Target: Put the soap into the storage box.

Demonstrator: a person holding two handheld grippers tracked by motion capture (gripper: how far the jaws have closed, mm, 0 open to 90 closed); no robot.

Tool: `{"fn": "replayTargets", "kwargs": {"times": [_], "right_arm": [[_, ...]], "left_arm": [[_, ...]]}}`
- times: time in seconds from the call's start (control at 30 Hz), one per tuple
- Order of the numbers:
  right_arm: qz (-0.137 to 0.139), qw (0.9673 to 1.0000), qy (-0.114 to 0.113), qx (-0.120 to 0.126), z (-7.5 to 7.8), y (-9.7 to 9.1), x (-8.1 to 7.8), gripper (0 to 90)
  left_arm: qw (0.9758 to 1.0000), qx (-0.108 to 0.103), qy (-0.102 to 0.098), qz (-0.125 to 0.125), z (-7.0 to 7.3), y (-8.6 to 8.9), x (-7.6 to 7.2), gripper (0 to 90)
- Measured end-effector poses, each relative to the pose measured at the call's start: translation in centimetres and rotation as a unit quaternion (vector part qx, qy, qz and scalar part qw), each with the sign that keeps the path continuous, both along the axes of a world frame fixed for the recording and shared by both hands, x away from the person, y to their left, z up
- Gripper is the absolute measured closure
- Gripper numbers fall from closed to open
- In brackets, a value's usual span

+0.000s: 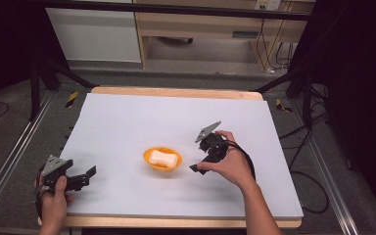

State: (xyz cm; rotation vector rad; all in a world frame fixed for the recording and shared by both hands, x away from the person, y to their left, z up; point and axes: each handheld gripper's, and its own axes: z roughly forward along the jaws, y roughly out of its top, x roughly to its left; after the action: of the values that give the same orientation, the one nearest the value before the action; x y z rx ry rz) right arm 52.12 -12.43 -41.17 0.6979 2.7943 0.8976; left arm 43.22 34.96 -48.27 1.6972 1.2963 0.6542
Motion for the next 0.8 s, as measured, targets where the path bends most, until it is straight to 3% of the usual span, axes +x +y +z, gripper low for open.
{"fn": "replayTargets", "kwargs": {"times": [0.23,0.57,0.8], "right_arm": [[-0.021,0.9995,-0.008,0.023,-0.7,-2.6,-0.7,0.4],[-0.057,0.9976,-0.017,0.036,-2.1,-6.5,-1.9,0.5],[-0.077,0.9963,-0.008,0.037,-3.4,-9.3,-3.0,0.5]], "left_arm": [[1.0,0.002,0.002,-0.002,0.0,0.0,0.0,2.6],[1.0,0.004,0.001,-0.002,0.0,-0.1,0.0,2.6],[1.0,0.001,0.0,-0.001,0.0,-0.1,0.0,2.5]]}}
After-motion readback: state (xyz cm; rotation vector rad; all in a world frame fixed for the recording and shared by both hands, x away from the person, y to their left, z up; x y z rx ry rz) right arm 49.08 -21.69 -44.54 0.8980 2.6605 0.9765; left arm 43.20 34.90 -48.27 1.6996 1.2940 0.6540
